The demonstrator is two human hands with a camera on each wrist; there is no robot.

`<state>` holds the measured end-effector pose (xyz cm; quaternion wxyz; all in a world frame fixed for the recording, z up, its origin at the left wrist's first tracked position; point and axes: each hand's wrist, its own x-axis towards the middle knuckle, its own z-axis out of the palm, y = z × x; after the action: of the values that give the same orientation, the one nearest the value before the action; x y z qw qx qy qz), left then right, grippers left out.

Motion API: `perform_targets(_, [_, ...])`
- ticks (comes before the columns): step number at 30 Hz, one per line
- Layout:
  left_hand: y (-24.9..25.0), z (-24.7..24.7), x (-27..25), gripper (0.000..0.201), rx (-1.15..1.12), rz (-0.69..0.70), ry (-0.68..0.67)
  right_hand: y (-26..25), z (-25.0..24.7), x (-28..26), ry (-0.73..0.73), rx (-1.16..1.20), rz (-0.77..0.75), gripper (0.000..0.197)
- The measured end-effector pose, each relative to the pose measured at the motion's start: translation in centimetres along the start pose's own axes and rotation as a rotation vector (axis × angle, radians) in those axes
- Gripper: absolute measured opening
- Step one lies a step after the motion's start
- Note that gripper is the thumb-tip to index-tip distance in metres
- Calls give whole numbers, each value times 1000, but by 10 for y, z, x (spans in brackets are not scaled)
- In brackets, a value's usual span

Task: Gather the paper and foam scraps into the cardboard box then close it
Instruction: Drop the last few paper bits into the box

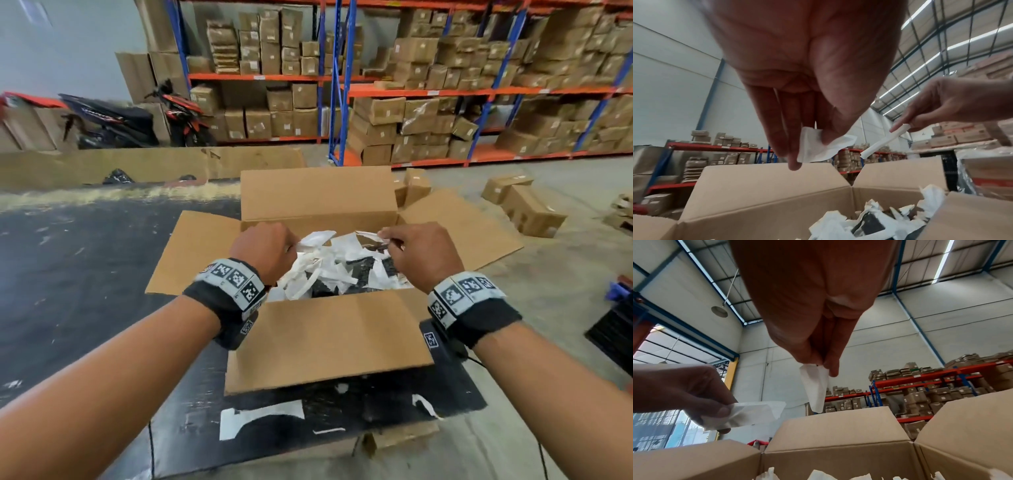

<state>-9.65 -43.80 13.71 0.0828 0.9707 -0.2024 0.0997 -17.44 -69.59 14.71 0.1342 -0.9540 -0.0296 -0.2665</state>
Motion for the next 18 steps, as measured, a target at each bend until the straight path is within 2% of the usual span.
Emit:
perform_targets(6, [9, 13, 47, 25, 73, -68, -88, 18, 31, 63, -214, -144, -34, 26])
perform_targets(7, [10, 15, 55, 27, 87, -74, -122, 20, 40, 71, -287, -166, -34, 28])
perform_targets(10, [10, 23, 76, 45, 140, -54, -249, 31, 70, 90, -570, -197, -46, 35])
perform_targets(13, [2, 26, 97, 59, 84, -15, -295, 43, 85, 107, -676, -215, -88, 41])
perform_targets(15, [-4, 30, 111, 70, 59, 14, -361, 53, 91, 120, -737, -253, -127, 60])
perform_targets(18, [-12, 42, 124, 109, 55, 30, -561, 66, 105, 136, -858, -256, -148, 104])
